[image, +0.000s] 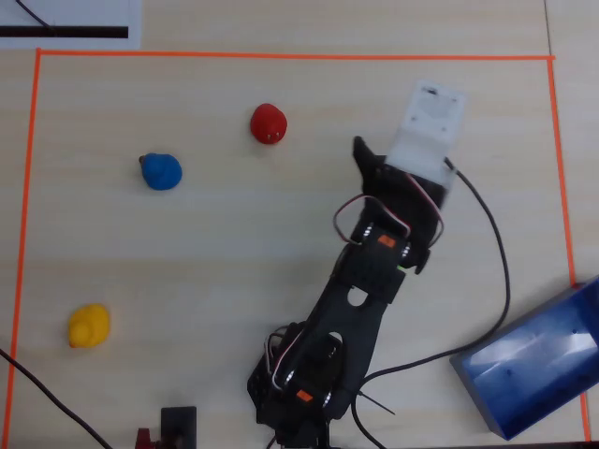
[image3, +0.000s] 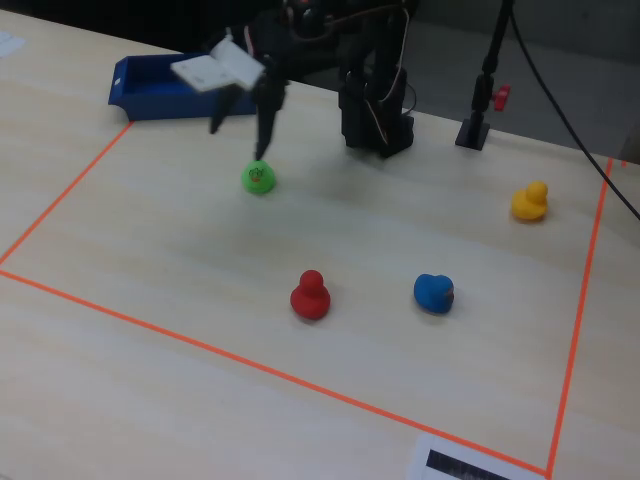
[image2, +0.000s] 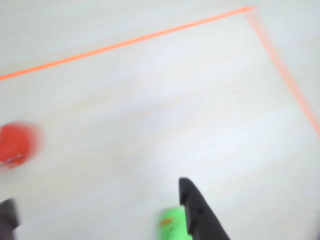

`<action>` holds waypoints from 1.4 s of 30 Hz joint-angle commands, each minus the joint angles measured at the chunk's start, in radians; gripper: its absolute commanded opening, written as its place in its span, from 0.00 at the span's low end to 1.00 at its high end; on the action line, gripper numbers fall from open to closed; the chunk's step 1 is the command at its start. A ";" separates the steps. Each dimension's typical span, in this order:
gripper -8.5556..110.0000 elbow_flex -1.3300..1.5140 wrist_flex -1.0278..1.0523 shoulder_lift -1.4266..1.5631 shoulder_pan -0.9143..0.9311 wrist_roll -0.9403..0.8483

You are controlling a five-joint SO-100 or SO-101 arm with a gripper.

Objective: Grasp green duck and put it into box.

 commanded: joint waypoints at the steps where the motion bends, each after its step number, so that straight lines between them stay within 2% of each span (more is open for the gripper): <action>1: 0.47 0.104 -0.129 -0.034 0.202 -0.092; 5: 0.48 0.261 -0.176 -0.028 0.276 -0.149; 11: 0.48 0.422 -0.150 0.000 0.284 -0.178; 32: 0.48 0.551 -0.278 -0.103 0.282 -0.202; 38: 0.43 0.528 -0.311 -0.155 0.284 -0.213; 42: 0.34 0.499 -0.318 -0.196 0.291 -0.236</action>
